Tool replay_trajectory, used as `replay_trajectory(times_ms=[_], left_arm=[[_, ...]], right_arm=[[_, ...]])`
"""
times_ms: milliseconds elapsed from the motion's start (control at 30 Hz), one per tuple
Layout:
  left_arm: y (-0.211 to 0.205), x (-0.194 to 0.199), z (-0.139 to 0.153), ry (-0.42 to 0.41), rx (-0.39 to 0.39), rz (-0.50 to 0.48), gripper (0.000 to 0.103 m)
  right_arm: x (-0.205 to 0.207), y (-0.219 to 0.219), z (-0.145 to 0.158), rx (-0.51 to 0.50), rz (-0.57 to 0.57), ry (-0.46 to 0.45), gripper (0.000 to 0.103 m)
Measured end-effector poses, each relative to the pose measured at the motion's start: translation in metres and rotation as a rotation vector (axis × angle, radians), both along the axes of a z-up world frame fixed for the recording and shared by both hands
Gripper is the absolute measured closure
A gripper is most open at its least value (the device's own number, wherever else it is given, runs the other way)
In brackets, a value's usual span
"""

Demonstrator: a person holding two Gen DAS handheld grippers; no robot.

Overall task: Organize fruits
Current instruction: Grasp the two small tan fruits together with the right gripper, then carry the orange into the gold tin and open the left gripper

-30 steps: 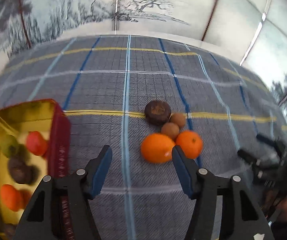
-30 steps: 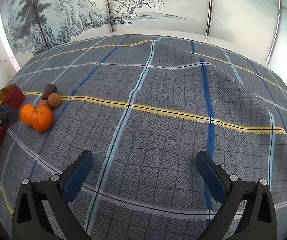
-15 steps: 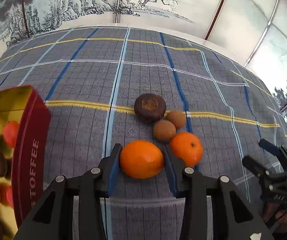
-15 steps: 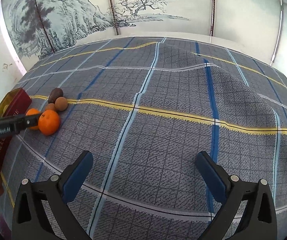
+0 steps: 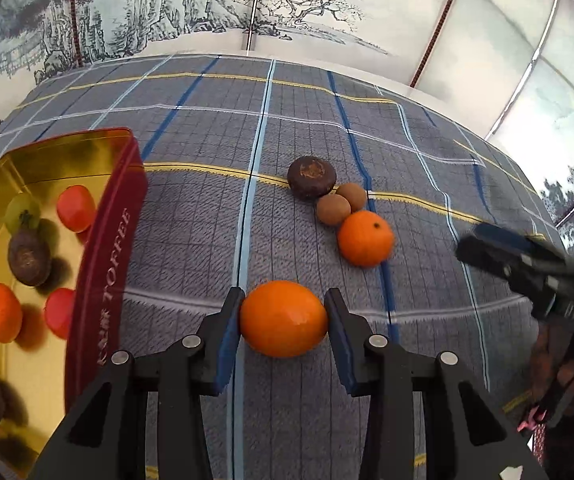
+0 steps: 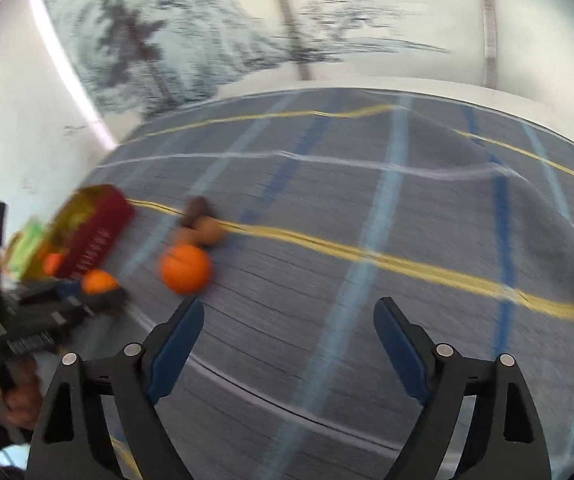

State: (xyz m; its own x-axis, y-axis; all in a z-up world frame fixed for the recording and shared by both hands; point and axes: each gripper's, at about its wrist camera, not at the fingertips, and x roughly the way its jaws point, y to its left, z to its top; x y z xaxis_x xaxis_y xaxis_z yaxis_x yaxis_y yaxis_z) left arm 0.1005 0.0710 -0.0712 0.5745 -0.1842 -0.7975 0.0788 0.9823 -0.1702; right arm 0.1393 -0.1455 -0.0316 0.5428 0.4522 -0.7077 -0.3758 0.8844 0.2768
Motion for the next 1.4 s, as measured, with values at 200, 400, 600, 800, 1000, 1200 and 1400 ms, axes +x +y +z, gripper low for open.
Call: replay_trajectory(times_ms=[200,400,600,800,1000,1200,1400], left_arm=[[0.004,-0.01,0.006,-0.017,-0.01,-0.021,0.066],[0.008,-0.015,0.013,-0.045,-0.004,-0.035,0.066],[0.011,-0.017,0.012,-0.047,-0.005,-0.04,0.066],[0.017,-0.026,0.019,-0.058,-0.008,-0.021,0.066],[0.024,-0.047,0.036,-0.097,-0.002,-0.003,0.066],[0.041,-0.071,0.05,-0.121,0.005,0.04,0.066],[0.07,-0.094,0.059,-0.134,0.03,0.119,0.066]], right_arm=[[0.031,0.064,0.007,-0.087,0.172,-0.019,0.016],[0.051,0.091,-0.005,-0.143,0.23,0.013,0.017],[0.063,0.111,-0.018,-0.197,0.264,0.062,0.054],[0.044,0.091,0.002,-0.123,0.184,-0.019,0.054],[0.026,0.017,0.015,-0.051,-0.104,-0.084,0.054],[0.01,-0.026,-0.01,-0.157,-0.275,-0.042,0.054],[0.008,-0.03,-0.022,-0.169,-0.309,-0.016,0.054]])
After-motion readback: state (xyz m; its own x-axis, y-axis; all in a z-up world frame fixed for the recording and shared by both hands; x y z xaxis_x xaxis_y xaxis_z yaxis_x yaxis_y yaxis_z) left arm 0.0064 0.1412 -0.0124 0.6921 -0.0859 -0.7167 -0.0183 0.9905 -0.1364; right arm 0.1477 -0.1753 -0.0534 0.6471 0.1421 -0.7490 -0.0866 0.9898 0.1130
